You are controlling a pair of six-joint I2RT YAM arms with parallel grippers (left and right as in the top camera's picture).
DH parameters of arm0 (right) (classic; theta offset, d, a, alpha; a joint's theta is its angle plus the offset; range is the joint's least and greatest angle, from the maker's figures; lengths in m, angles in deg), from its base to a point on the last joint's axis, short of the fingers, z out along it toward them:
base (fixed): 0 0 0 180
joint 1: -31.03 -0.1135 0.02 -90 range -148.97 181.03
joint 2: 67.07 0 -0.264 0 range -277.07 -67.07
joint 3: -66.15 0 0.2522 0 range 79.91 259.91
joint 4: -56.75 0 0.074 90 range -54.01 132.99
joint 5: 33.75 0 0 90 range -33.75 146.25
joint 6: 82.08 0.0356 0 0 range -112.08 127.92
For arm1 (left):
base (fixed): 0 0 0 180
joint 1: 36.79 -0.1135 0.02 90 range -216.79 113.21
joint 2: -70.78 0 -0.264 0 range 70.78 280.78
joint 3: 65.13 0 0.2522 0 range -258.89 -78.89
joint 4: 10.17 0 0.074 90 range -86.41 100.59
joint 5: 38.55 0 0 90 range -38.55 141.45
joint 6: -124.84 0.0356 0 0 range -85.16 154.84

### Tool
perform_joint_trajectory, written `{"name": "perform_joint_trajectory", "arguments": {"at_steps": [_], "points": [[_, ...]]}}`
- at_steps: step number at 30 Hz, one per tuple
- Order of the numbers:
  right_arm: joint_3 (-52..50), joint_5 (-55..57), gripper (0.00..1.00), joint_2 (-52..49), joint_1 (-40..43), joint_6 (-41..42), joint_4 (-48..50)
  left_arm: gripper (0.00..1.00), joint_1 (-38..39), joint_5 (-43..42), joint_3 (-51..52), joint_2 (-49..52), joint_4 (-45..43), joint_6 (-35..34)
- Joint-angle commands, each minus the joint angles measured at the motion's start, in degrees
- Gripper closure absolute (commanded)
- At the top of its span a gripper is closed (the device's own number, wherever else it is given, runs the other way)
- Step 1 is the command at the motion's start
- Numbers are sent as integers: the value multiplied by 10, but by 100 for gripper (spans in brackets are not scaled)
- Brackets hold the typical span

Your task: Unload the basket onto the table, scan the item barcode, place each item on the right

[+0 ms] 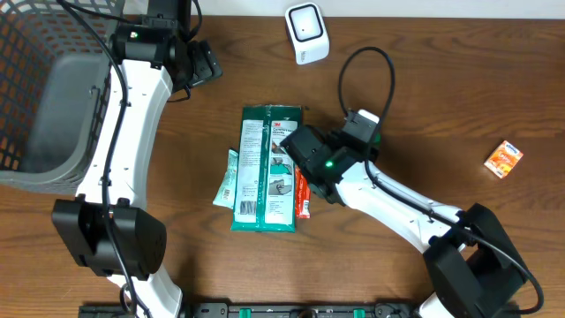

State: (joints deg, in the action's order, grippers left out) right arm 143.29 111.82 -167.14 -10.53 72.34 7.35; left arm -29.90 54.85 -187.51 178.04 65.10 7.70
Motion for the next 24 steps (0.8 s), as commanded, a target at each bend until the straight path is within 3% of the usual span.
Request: {"name": "perform_joint_trajectory", "arguments": {"at_steps": [1,11,24], "points": [[-37,100,69,15,19,31,56,9,-1,7,-4,2,2,3],[-55,86,71,15,92,-113,184,9,-1,7,-4,2,2,3],[-55,43,70,15,148,-155,206,9,-1,7,-4,2,2,3]]}}
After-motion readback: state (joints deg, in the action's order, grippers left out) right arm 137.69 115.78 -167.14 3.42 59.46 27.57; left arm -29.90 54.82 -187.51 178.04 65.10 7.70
